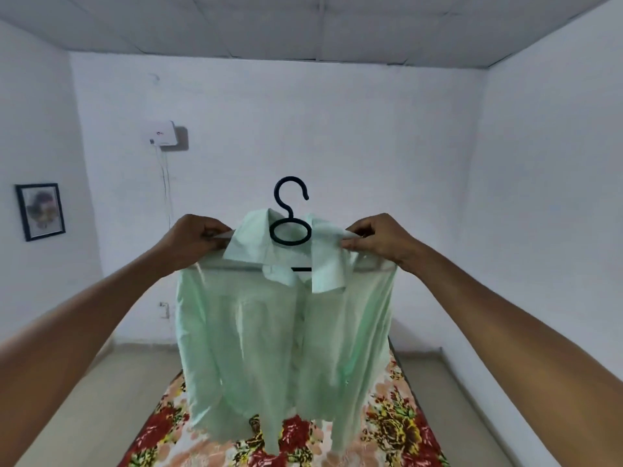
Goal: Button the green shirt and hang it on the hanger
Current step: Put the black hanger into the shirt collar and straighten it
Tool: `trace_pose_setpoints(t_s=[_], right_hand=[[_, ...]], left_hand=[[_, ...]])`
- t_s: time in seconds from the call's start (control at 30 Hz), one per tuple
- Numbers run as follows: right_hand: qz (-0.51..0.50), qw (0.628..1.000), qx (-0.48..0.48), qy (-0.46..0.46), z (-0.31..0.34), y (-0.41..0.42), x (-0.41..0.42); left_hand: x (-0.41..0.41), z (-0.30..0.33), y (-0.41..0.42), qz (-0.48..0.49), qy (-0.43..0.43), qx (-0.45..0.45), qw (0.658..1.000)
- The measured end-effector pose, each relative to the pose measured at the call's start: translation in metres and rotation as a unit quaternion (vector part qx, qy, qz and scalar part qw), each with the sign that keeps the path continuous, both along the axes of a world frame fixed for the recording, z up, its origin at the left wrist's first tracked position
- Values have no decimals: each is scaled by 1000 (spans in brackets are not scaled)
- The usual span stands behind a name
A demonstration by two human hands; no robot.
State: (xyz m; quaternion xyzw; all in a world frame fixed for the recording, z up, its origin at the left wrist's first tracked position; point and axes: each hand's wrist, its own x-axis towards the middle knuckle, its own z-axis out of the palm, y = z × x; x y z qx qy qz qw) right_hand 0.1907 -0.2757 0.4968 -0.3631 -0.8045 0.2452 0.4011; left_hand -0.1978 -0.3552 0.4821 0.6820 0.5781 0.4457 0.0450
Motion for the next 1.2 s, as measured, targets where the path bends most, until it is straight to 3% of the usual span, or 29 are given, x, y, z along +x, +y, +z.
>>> trace_pose_setpoints(t_s=[0.17, 0.3, 0.4, 0.47, 0.53, 0.73, 0.83, 1.0, 1.13, 1.2], right_hand=[[-70, 996, 31, 48, 5, -14, -1], [-20, 999, 33, 28, 17, -24, -7], [44, 995, -52, -72, 35, -31, -3], [23, 983, -67, -167, 39, -33, 5], [-5, 981, -59, -184, 37, -34, 11], [-67, 995, 18, -74, 35, -41, 18], [-91, 995, 40, 17, 39, -45, 22], [-113, 979, 37, 166, 54, -50, 29], [-109, 976, 43, 183, 58, -52, 36], [-108, 975, 40, 192, 57, -54, 40]], left_hand=[[-24, 3, -7, -23, 124, -61, 990], [-48, 7, -10, 6, 46, -22, 999], [-61, 15, -11, 25, 4, 14, 1000], [-66, 18, -12, 35, 4, 35, 999], [-70, 21, -13, 44, 6, 63, 997], [-69, 28, -19, 22, -8, 78, 997], [-68, 32, -27, -43, -91, 61, 993], [-56, 35, -41, -140, -253, 70, 955], [-48, 29, -50, -169, -282, 21, 944], [-44, 28, -51, -149, -246, 22, 957]])
